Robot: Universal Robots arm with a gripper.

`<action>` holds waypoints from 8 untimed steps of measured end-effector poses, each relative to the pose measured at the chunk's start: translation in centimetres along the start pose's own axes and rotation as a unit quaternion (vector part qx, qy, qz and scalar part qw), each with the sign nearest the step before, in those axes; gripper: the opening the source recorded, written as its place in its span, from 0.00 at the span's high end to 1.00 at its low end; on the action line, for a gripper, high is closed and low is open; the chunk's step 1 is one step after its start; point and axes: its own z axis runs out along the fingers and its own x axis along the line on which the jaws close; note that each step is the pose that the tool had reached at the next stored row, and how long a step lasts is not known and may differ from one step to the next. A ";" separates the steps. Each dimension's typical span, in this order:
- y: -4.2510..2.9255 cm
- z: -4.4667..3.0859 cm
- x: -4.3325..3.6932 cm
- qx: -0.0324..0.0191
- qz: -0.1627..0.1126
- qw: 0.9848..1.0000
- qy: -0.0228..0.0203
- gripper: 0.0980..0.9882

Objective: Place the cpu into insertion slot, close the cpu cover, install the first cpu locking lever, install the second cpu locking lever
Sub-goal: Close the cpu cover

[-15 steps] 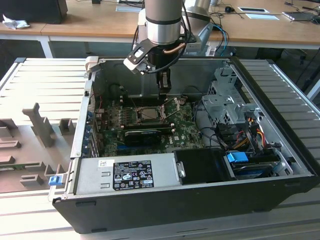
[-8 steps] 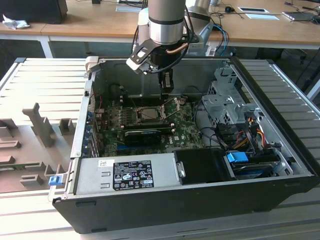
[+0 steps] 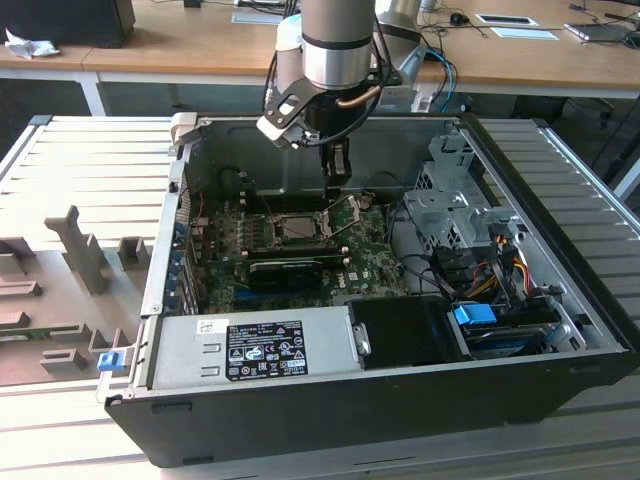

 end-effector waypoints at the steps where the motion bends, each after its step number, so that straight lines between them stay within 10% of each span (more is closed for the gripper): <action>1: 0.05 0.00 0.00 0.000 0.000 1.000 0.000 0.99; 8: 0.74 0.07 0.02 0.000 0.000 1.000 0.000 0.99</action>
